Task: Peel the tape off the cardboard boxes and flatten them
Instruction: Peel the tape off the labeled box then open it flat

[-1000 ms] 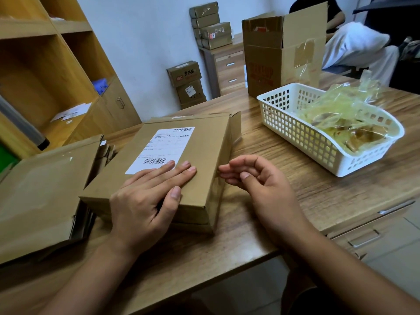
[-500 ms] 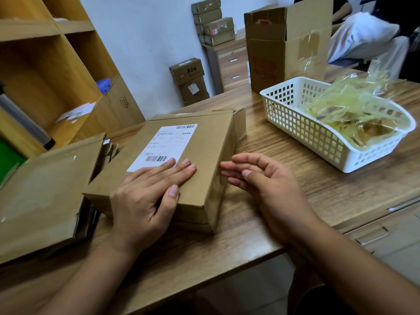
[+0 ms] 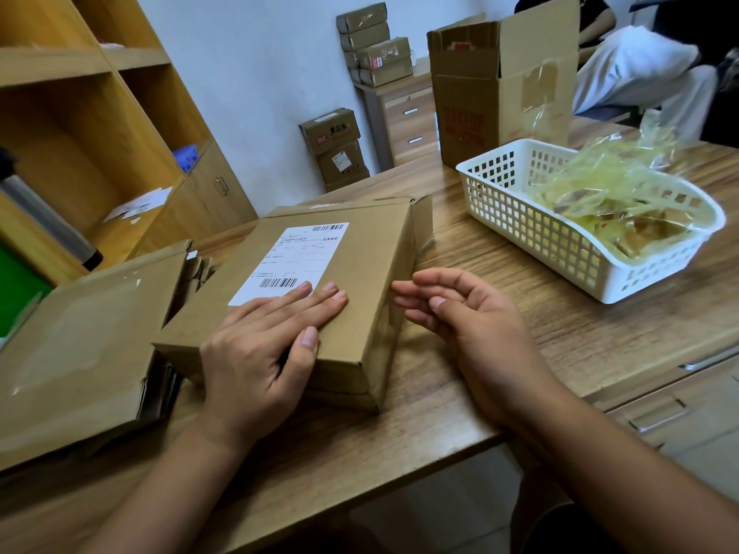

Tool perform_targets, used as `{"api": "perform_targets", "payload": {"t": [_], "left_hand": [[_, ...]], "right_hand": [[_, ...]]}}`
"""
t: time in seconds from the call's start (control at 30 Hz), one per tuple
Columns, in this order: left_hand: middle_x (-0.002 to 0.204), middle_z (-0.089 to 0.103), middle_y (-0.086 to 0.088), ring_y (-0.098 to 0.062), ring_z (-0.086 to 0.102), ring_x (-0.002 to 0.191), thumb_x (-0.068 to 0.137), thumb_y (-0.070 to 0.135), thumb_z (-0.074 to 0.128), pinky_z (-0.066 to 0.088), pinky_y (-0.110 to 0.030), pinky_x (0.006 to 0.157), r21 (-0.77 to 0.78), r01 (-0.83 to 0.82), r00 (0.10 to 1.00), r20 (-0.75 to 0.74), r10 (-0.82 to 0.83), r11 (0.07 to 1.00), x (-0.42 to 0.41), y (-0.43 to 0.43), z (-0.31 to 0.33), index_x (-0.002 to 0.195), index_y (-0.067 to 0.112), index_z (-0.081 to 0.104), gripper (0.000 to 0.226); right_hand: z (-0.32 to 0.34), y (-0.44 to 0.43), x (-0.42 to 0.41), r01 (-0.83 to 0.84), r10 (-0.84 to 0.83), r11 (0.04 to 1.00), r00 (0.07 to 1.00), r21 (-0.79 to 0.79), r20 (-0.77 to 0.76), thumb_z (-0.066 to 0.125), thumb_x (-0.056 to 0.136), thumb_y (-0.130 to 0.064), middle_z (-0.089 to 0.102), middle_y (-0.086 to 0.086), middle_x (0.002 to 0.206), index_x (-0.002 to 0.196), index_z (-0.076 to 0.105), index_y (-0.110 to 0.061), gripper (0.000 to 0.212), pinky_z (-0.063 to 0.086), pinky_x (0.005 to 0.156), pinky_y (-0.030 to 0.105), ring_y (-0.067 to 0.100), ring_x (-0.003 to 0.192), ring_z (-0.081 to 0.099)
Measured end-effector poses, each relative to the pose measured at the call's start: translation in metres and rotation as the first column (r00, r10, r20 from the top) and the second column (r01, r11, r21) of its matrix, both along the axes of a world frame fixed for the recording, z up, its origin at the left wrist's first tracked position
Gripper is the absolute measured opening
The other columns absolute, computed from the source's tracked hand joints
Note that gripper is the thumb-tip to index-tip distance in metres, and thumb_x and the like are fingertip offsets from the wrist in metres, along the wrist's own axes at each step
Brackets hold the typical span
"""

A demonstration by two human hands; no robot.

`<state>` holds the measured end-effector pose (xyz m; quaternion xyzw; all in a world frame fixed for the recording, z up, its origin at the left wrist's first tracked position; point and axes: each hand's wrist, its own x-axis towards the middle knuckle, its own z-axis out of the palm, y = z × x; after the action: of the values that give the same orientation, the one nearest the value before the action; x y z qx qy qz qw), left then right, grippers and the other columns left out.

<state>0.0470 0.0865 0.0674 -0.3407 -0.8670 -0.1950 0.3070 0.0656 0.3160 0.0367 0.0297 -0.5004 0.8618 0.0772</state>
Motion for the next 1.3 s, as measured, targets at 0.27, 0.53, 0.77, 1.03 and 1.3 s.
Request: {"api": "perform_targets", "payload": {"t": [0.27,0.53,0.77,1.03,1.3], "left_hand": [[0.128,0.067,0.012,-0.007,0.058,0.129,0.099,0.026,0.04,0.05,-0.047,0.097,0.012,-0.001,1.0,-0.012,0.002,1.0,0.0,0.0,-0.001,0.124,0.027,0.071,0.04],[0.129,0.067,0.013,-0.006,0.057,0.129,0.099,0.026,0.04,0.05,-0.044,0.098,0.003,-0.006,1.0,-0.017,0.006,1.0,0.001,0.001,0.0,0.124,0.027,0.071,0.04],[0.128,0.067,0.013,-0.006,0.058,0.128,0.099,0.026,0.04,0.051,-0.043,0.098,0.01,-0.008,1.0,-0.021,0.008,1.0,0.0,0.001,-0.001,0.123,0.028,0.071,0.04],[0.129,0.066,0.014,-0.004,0.056,0.13,0.099,0.027,0.04,0.047,-0.037,0.101,-0.001,-0.015,1.0,-0.008,0.015,1.0,0.001,0.001,0.0,0.124,0.029,0.07,0.04],[0.129,0.066,0.014,-0.005,0.057,0.129,0.099,0.028,0.04,0.049,-0.041,0.1,0.002,-0.019,1.0,-0.015,0.019,1.0,0.0,0.001,-0.001,0.124,0.029,0.071,0.04]], "right_hand": [[0.0,0.0,0.003,-0.037,0.04,0.997,0.999,0.066,-0.033,0.04,0.1,0.011,0.077,0.016,0.101,0.108,0.063,-0.001,0.027,0.058,0.088,0.027,0.023,0.098,0.074],[-0.003,0.0,0.001,0.026,-0.02,0.994,0.998,0.106,-0.056,0.04,0.101,0.009,0.077,0.013,0.103,0.11,0.062,-0.003,0.027,0.057,0.091,0.029,0.021,0.102,0.073],[-0.005,-0.004,0.004,0.059,-0.033,0.973,0.992,0.225,-0.119,0.04,0.101,0.012,0.076,0.014,0.099,0.107,0.063,-0.005,0.03,0.057,0.09,0.027,0.019,0.097,0.073],[-0.007,-0.005,0.003,0.132,-0.092,0.962,0.981,0.24,-0.174,0.04,0.1,0.013,0.077,0.011,0.098,0.106,0.062,-0.005,0.029,0.056,0.085,0.024,0.018,0.096,0.073],[-0.011,-0.008,0.006,0.266,-0.138,0.837,0.948,0.478,-0.286,0.044,0.098,0.009,0.076,-0.004,0.098,0.105,0.062,-0.021,0.036,0.055,0.092,0.026,0.01,0.1,0.071]]}}
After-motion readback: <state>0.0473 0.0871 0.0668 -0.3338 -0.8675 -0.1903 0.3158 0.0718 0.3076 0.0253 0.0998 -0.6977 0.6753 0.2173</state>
